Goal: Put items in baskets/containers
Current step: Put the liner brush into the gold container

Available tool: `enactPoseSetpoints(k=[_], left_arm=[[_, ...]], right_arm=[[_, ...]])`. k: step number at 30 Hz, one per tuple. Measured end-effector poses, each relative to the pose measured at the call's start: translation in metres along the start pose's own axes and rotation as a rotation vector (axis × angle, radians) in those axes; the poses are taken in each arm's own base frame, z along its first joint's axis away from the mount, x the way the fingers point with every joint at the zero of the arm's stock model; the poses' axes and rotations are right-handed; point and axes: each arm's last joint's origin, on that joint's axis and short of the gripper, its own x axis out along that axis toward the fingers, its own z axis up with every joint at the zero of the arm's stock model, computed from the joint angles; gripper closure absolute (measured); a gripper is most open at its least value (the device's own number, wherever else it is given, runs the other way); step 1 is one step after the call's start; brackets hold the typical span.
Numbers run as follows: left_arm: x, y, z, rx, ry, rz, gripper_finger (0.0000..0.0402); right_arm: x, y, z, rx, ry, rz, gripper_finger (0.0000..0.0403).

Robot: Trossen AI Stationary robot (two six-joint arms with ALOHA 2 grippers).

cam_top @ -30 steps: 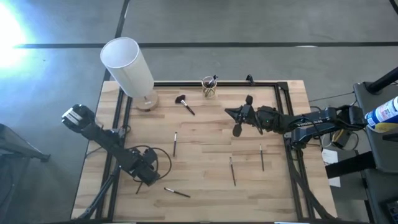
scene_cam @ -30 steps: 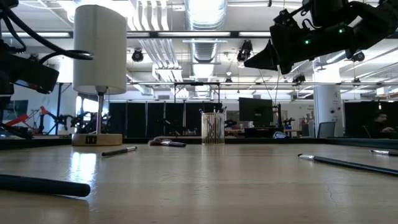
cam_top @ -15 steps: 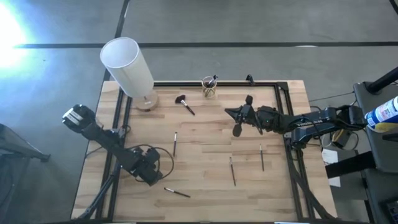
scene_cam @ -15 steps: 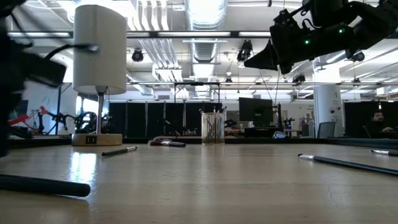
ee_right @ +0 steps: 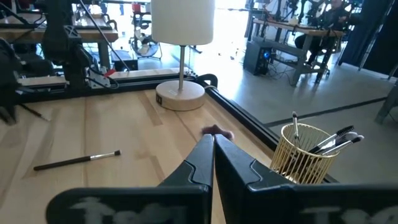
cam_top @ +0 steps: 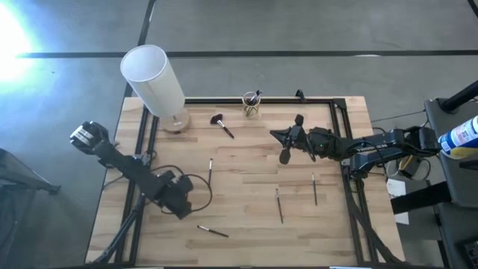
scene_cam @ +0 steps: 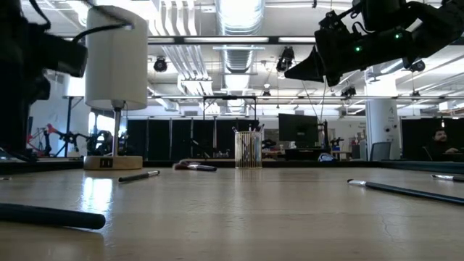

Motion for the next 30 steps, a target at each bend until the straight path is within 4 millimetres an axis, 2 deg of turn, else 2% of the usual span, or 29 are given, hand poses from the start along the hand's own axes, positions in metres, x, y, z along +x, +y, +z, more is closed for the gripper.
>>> enactPoseSetpoints(k=[4,8,16,24,30], left_arm=[[0.007,0.011,-0.006,0.034,0.061,0.158,0.0351],[0.013,0.022,-0.010,0.037,0.086,0.213,0.0330],[0.023,0.048,-0.016,-0.019,0.122,0.198,0.0326],[0.037,0.064,-0.025,-0.071,0.119,0.096,0.0326],[0.050,0.076,-0.034,-0.158,0.122,0.111,0.0340]], right_arm=[[0.000,0.000,0.000,0.000,0.000,0.000,0.0394],[0.000,0.000,0.000,0.000,0.000,0.000,0.0394],[0.000,0.000,0.000,0.000,0.000,0.000,0.0394],[0.000,0.000,0.000,0.000,0.000,0.000,0.0394],[0.000,0.000,0.000,-0.001,0.000,0.000,0.0394]])
